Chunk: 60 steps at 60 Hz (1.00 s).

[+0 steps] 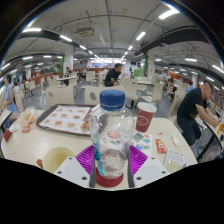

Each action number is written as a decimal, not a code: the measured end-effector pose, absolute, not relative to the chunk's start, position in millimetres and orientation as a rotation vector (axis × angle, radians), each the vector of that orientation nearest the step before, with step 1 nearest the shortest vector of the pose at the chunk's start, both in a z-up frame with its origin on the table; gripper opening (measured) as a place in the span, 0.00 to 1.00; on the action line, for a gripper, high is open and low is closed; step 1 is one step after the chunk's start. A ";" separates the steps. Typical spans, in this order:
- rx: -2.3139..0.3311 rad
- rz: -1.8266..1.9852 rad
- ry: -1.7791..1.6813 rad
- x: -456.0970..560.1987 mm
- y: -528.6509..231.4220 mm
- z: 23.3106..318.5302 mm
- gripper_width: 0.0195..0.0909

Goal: Pour water

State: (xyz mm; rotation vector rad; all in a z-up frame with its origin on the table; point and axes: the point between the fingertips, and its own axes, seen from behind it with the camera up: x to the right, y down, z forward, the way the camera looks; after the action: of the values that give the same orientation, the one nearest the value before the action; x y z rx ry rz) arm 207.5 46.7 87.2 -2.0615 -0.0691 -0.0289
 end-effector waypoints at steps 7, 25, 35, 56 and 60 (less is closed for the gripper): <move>-2.091 0.011 -0.040 205.4 44.1 59.5 0.33; -2.104 0.006 -0.034 204.6 39.3 52.5 0.56; -2.168 -0.041 0.000 219.4 13.2 59.9 0.91; -2.300 -0.091 0.019 205.9 -110.7 102.4 0.92; -2.312 -0.085 0.030 197.3 -130.1 110.6 0.92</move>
State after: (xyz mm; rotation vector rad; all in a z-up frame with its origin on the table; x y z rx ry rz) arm 197.3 -130.1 110.6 -2.3117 0.0299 -0.0855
